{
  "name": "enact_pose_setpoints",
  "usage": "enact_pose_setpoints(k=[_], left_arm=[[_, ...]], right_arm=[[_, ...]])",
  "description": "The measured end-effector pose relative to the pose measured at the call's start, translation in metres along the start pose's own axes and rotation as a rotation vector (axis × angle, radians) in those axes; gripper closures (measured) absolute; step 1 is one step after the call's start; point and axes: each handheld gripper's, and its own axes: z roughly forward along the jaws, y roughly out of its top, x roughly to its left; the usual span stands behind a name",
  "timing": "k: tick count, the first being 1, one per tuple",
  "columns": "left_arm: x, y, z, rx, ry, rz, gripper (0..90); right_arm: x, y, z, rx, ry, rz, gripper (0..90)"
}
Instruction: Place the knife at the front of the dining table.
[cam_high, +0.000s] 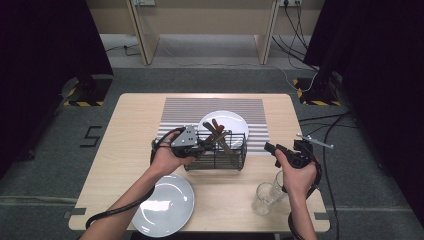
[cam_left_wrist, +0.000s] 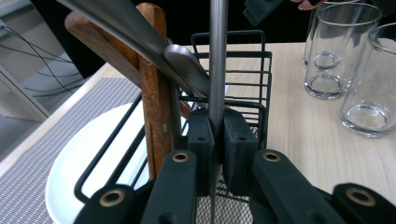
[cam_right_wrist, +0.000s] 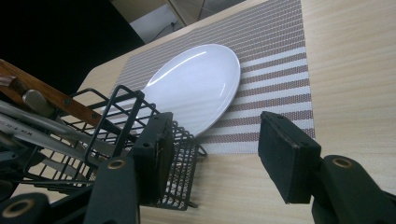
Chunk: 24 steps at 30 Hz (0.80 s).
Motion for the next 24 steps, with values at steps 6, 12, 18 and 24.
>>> enact_pose_setpoints(k=[6, 12, 18, 24], left_arm=[[0.001, -0.001, -0.004, -0.031, 0.010, 0.000, 82.9], [0.002, -0.001, -0.007, -0.052, 0.014, 0.006, 82.9], [0.003, -0.002, -0.010, -0.071, 0.017, 0.002, 82.9], [0.003, -0.001, -0.012, -0.095, 0.019, 0.003, 82.9]], right_arm=[[0.000, 0.000, 0.000, 0.000, 0.001, 0.007, 45.6], [0.000, 0.000, -0.001, -0.006, -0.001, 0.003, 45.8], [0.001, 0.001, -0.003, -0.022, -0.004, -0.011, 45.8], [0.003, 0.003, -0.007, -0.032, -0.005, -0.015, 45.9]])
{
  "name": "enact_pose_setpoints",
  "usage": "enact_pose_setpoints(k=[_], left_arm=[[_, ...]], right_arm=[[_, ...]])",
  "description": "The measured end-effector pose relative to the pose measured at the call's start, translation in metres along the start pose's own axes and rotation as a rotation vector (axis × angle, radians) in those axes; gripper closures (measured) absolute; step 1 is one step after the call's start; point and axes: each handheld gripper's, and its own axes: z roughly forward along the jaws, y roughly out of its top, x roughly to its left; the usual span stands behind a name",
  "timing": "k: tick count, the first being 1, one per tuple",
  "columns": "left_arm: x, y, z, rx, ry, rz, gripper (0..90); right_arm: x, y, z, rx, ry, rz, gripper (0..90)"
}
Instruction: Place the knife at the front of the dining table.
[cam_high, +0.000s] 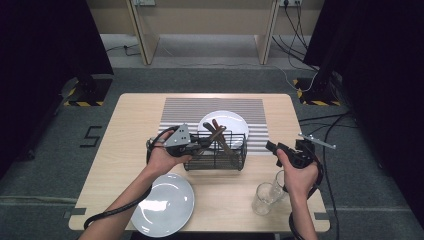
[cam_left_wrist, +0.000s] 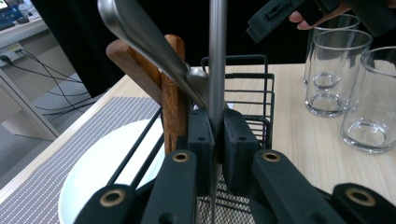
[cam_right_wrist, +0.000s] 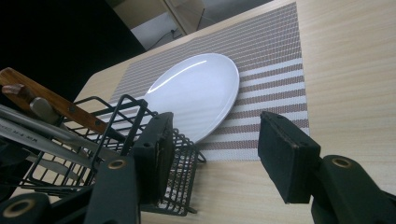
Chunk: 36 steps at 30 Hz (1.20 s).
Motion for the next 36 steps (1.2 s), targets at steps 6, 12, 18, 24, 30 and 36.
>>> enact_pose_setpoints(k=[6, 12, 18, 24, 30, 36], left_arm=[[0.0000, 0.0017, -0.0017, -0.017, 0.000, 0.006, 82.9], [0.0003, 0.0041, -0.0040, -0.033, 0.008, 0.008, 83.0], [-0.0002, 0.0079, -0.0059, -0.046, 0.011, 0.016, 83.0], [-0.0004, 0.0085, -0.0067, -0.058, 0.010, 0.018, 83.0], [0.0005, 0.0081, -0.0083, -0.076, 0.010, 0.002, 83.0], [0.0006, 0.0092, -0.0100, -0.083, 0.011, 0.001, 83.0]], right_arm=[[0.0015, 0.0024, -0.0049, -0.011, 0.008, 0.003, 45.9], [-0.0001, 0.0030, -0.0061, -0.013, 0.003, 0.009, 45.9], [0.0003, 0.0029, -0.0063, -0.013, 0.003, 0.012, 45.8], [0.0007, 0.0022, -0.0052, -0.010, 0.002, 0.009, 45.8], [0.0004, 0.0024, -0.0057, -0.012, 0.001, 0.011, 45.8], [-0.0005, 0.0021, -0.0052, -0.012, -0.003, 0.007, 45.8]])
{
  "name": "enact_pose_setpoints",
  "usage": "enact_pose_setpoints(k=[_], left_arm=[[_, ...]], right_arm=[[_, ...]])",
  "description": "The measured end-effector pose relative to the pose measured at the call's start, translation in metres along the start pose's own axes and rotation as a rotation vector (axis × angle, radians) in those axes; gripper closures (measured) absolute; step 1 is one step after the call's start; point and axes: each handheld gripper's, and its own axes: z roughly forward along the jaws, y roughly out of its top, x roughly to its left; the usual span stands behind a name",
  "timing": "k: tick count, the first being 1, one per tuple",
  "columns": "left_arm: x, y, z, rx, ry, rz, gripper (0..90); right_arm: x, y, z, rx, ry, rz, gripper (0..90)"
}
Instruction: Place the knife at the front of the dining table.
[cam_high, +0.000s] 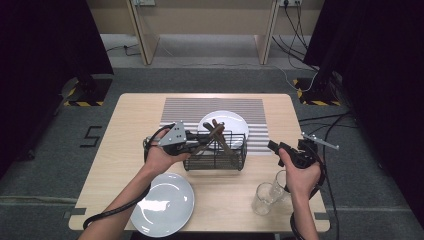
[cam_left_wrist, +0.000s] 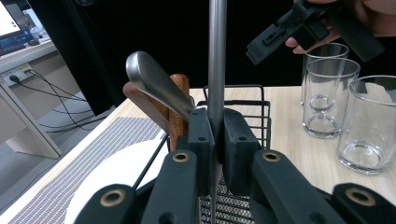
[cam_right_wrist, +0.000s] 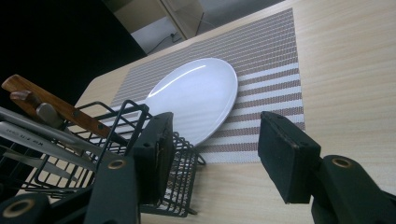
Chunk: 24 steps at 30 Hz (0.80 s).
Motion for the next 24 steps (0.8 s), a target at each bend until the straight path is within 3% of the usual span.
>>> enact_pose_setpoints(k=[15, 24], left_arm=[[0.0008, 0.0010, -0.0036, -0.036, 0.006, -0.020, 83.0], [-0.0001, 0.0026, -0.0031, -0.054, 0.004, -0.003, 83.0]], right_arm=[[-0.0005, -0.0012, 0.0016, 0.001, -0.004, -0.003, 46.0], [-0.0007, -0.0005, 0.0005, -0.006, -0.001, 0.001, 45.9]])
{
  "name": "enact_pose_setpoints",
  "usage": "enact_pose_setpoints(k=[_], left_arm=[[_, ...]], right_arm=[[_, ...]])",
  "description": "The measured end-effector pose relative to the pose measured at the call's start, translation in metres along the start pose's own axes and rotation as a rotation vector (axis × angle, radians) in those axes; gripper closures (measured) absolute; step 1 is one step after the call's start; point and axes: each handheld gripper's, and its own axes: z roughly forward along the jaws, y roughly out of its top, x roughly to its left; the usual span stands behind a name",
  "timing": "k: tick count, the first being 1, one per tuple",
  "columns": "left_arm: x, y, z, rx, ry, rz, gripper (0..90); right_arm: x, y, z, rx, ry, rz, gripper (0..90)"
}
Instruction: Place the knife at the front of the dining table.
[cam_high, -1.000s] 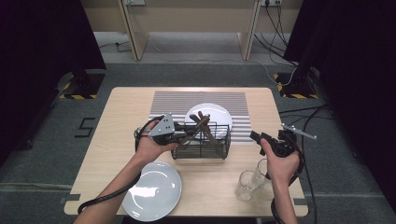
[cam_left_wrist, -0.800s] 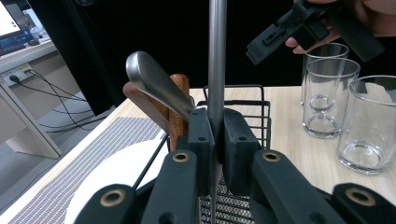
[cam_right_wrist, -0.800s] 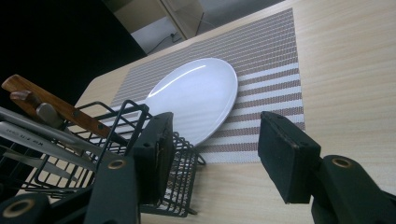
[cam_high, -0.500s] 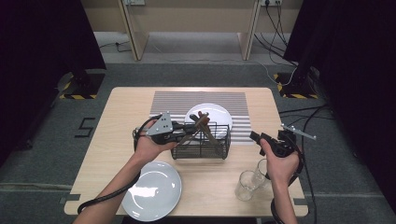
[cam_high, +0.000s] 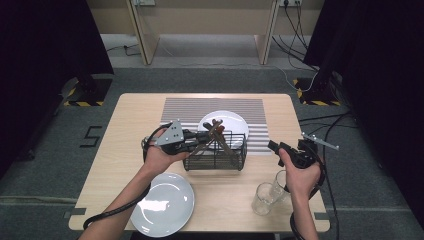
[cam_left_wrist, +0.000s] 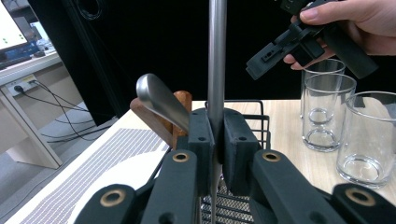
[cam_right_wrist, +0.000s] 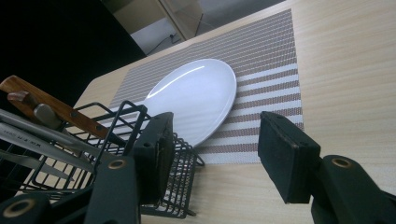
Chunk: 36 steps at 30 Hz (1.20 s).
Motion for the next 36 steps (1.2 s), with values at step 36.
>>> enact_pose_setpoints(k=[36], left_arm=[[0.0057, 0.0040, -0.0077, -0.076, 0.011, -0.053, 83.0]], right_arm=[[-0.0002, -0.0012, 0.0013, 0.002, -0.005, 0.004, 46.0]])
